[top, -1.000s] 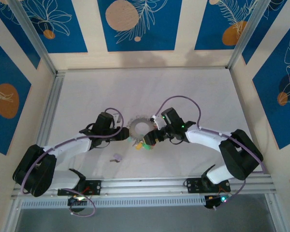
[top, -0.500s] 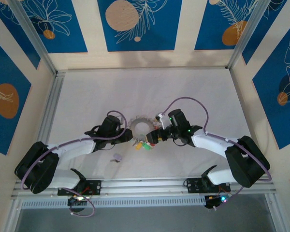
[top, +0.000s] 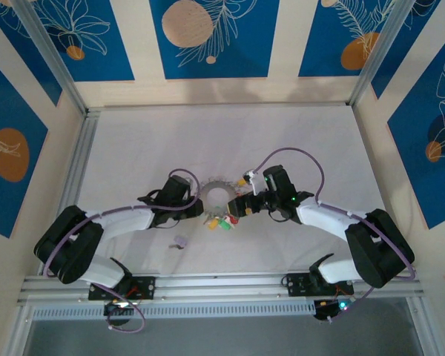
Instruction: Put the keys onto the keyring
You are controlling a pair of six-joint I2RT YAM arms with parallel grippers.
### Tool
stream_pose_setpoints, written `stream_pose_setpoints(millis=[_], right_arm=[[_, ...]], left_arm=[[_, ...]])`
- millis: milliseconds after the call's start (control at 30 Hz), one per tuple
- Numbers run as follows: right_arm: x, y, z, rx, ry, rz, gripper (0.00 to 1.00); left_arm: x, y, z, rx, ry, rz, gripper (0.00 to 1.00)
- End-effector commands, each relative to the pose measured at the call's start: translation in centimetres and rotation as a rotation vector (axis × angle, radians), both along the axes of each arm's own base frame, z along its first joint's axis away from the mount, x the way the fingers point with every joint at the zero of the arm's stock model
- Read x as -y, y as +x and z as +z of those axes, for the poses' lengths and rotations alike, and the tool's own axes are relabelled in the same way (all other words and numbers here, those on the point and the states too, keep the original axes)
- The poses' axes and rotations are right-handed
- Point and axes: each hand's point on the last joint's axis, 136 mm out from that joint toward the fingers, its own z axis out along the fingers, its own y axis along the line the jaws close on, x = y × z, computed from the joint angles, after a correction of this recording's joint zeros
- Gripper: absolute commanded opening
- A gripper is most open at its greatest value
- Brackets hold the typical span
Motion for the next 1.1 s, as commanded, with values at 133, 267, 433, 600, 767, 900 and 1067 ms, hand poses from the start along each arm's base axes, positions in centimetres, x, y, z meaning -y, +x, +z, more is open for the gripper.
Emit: stream_pose_setpoints(millis=[133,267,433,600,767,900,1067], right_arm=[[0.0,0.5,1.2,0.031,0.028,0.004,0.99],[0.0,0.6,1.7,0.033,0.039,0.011,0.99],[0.2,0.3,1.3,0.026,0.013,0.022,0.99],[0.0,0.0,0.7,-0.007,0.02,0.038,0.99],[0.0,0.0,0.4,-0.017,0.018,0.037,0.99],[-0.3,0.1,0.3,-0.028,0.024,0.043,0.99],[-0.3,0.1,0.4,-0.024,0.022,0.045,0.99]], left_arm=[[-0.6,2.7,3.5,0.126,0.155,-0.094,0.28],[-0.6,5.1,3.9,0.153,0.205,-0.127,0.28],[-1.1,5.6,2.6,0.116,0.228,-0.155,0.28],[-1.5,5.1,1.0,0.079,0.219,-0.186,0.28],[-1.9,4.6,0.1,0.066,0.232,-0.205,0.27],[-2.4,5.6,-0.5,0.091,0.28,-0.23,0.25],[-1.5,6.1,-1.0,0.091,0.285,-0.313,0.24]])
